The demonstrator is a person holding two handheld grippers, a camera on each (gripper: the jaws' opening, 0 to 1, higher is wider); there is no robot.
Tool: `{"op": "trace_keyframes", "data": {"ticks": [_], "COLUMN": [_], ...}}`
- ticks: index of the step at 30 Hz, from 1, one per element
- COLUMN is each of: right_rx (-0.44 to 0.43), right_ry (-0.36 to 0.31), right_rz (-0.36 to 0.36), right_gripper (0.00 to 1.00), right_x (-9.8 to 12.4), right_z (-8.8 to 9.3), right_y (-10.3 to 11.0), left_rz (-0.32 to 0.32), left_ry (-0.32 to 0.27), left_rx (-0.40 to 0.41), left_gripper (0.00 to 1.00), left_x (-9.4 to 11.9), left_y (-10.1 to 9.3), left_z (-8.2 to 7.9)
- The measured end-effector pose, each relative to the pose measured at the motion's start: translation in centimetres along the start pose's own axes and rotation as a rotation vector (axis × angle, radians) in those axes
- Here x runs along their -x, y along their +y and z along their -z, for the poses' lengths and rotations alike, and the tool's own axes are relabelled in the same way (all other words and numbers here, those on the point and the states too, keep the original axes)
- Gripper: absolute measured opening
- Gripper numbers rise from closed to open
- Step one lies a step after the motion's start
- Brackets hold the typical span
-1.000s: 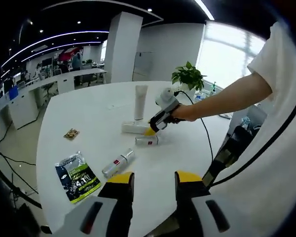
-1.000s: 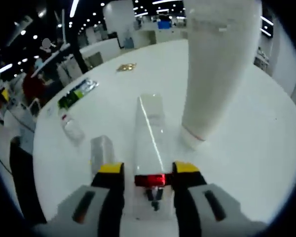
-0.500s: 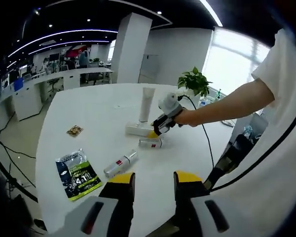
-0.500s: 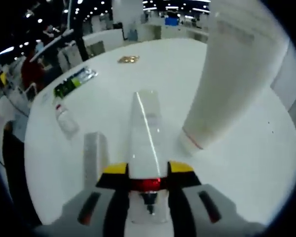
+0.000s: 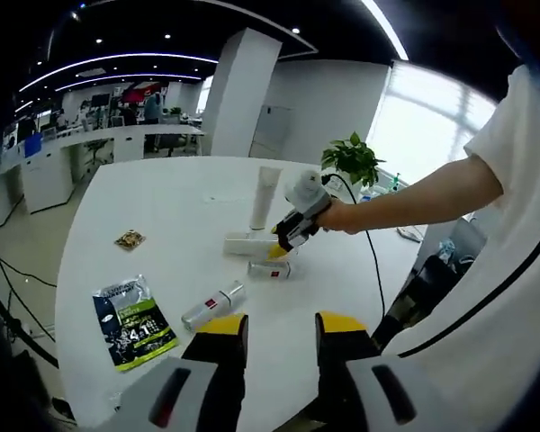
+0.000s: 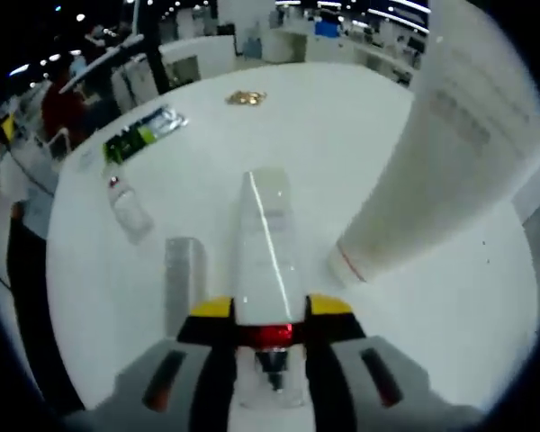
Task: Arrange the skincare products in the storage area until every visible bottle or jar stands upright without overlapping.
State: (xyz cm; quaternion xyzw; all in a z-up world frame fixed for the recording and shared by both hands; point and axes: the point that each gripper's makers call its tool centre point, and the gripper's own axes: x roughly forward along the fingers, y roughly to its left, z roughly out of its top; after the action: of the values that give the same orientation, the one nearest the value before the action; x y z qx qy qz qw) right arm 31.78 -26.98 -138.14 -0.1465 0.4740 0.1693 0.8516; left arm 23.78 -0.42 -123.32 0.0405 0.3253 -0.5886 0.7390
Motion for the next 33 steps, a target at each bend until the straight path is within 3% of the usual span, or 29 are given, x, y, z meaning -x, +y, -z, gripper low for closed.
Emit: {"op": "trace_keyframes", "data": {"ticks": [8, 17, 24, 33], "right_rx": [0.117, 0.319, 0.455, 0.529], "right_ry": [0.040, 0.084, 0.127, 0.171], "right_rz": [-0.006, -0.039, -0.064, -0.091], "right_gripper": [0.25, 0.25, 0.26, 0.26], "right_x": [0.9, 1.7, 2.1, 3.2], "right_z": [-1.3, -3.3, -3.7, -3.0], "right_y": [1.1, 3.1, 4.7, 5.9], "left_rz": [0.011, 0.012, 0.004, 0.010], "left_ry": [-0.030, -0.058, -0.071, -0.085], "left_rx": [0.000, 0.031, 0.047, 0.068], "left_gripper": [0.30, 0.28, 0.27, 0.27], "left_x": [-0.1, 0.4, 0.6, 0.1], "left_y": [0.4, 1.0, 1.6, 1.9], "left_z": [-0.7, -0.6, -0.5, -0.5]}}
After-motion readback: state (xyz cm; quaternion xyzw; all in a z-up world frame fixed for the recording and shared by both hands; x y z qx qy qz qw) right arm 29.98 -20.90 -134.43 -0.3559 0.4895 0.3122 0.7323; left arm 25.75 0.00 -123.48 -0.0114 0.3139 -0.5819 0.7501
